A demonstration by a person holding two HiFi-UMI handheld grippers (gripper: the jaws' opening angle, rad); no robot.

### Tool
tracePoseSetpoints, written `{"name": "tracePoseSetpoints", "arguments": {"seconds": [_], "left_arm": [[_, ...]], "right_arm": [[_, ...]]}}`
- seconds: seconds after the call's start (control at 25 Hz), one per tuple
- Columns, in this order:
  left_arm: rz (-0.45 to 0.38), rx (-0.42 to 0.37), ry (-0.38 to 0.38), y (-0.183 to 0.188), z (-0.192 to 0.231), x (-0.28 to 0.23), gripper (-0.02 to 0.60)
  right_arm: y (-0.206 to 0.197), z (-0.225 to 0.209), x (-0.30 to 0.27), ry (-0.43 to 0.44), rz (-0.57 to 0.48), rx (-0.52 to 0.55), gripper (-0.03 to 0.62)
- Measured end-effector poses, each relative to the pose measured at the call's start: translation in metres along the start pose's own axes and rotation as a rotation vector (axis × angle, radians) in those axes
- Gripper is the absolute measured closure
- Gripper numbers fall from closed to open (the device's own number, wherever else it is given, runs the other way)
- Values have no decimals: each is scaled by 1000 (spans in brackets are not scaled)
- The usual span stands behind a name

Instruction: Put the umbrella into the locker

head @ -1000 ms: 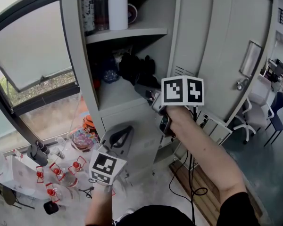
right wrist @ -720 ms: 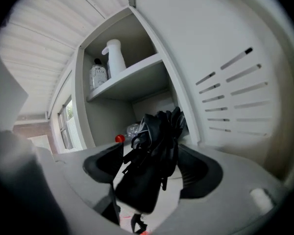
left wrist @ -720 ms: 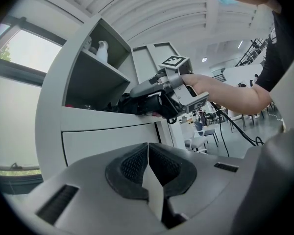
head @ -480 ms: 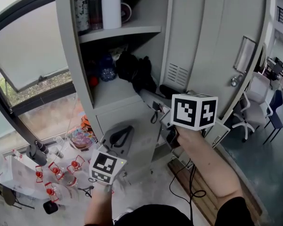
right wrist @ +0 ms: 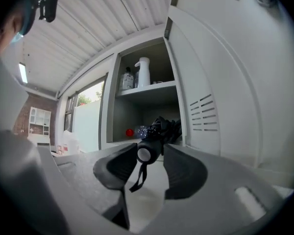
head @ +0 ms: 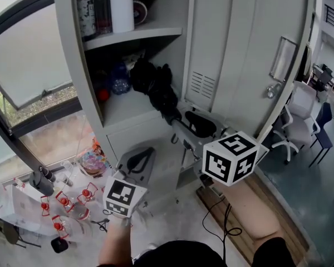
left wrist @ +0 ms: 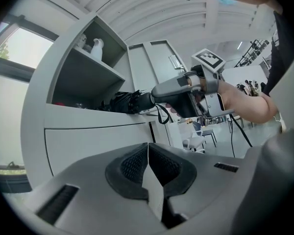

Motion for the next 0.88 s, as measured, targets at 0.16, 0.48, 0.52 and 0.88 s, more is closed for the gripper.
{"name": "tracePoseSetpoints", "arguments": {"seconds": [0.16, 0.48, 0.52, 0.88], "left_arm": [[-2, -2, 5, 1, 0, 1, 568], [0, -2, 28, 0, 5, 6, 568], [0, -2, 31, 0, 6, 7, 568], [-4, 2, 68, 0, 20, 17, 568]], "right_arm": [[-7, 6, 3, -9, -15, 104, 495], [-11, 4, 4, -78, -33, 260, 580], [-11, 5, 4, -91, -36, 298, 580], [-17, 20, -2, -114, -48, 491, 594]]}}
Point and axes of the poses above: the fingertips, and each gripper's own axes: x backward along the fingers, z to its left, y out of its top, the point moved 5 cm from there along x, backward along the fingers, and after that the axes turned 2 degrees about y, right-handed, at the moved point
